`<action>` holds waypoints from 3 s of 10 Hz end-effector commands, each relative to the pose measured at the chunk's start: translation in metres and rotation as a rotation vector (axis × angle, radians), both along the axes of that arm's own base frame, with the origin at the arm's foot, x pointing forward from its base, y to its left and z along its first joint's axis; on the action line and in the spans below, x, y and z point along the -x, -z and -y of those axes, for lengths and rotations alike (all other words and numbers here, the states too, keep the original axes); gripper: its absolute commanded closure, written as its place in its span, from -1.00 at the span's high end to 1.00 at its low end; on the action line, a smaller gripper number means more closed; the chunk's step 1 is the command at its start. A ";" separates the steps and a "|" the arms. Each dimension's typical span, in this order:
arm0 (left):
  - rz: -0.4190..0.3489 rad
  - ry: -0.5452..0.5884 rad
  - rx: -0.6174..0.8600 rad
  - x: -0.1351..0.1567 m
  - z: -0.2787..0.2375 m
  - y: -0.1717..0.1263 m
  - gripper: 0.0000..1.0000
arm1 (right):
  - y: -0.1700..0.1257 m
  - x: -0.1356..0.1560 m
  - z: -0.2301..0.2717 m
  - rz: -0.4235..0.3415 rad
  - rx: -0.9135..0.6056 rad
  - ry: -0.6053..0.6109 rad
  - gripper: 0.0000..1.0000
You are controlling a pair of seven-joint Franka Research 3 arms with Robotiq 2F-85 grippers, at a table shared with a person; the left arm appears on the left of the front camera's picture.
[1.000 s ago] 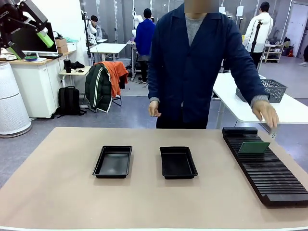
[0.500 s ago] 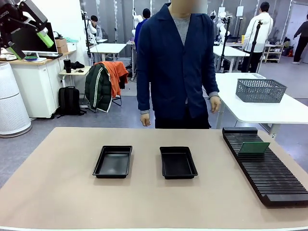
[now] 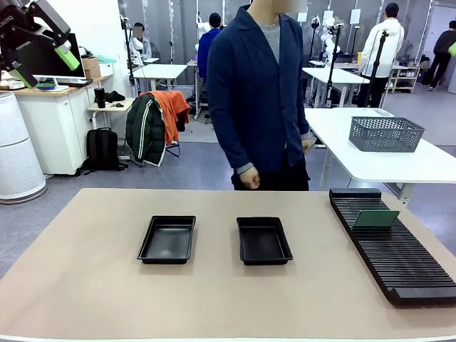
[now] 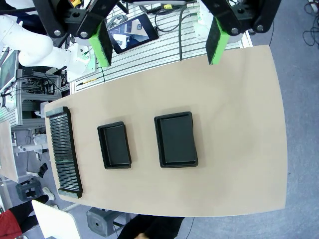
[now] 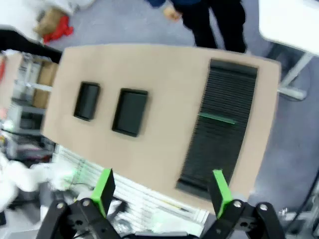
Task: Inspect and transfer BCBs to ESD trays.
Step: Pick up the Blank PCB from the PCB Rack and place it in the left ESD tray.
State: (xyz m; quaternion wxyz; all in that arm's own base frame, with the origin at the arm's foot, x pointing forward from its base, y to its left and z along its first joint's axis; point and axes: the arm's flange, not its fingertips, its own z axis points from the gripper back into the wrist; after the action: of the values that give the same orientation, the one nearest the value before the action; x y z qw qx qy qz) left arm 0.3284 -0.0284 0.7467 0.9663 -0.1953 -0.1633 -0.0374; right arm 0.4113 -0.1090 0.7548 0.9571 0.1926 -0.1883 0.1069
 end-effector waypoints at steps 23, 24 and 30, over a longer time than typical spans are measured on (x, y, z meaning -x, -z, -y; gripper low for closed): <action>0.001 -0.002 -0.005 0.000 0.000 0.000 1.00 | 0.376 -0.120 -0.066 0.161 0.587 -1.286 1.00; 0.001 -0.002 -0.005 0.000 0.000 0.000 1.00 | 0.381 -0.120 -0.067 0.160 0.592 -1.290 1.00; 0.001 -0.002 -0.005 0.000 0.000 0.000 1.00 | 0.402 -0.123 -0.063 0.215 0.623 -1.253 0.96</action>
State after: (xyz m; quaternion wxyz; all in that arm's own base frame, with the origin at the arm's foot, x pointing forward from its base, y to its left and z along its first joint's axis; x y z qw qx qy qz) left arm 0.3284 -0.0287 0.7471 0.9663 -0.1951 -0.1637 -0.0377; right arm 0.5372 -0.0434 0.3584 0.7117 -0.0233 -0.0793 0.6976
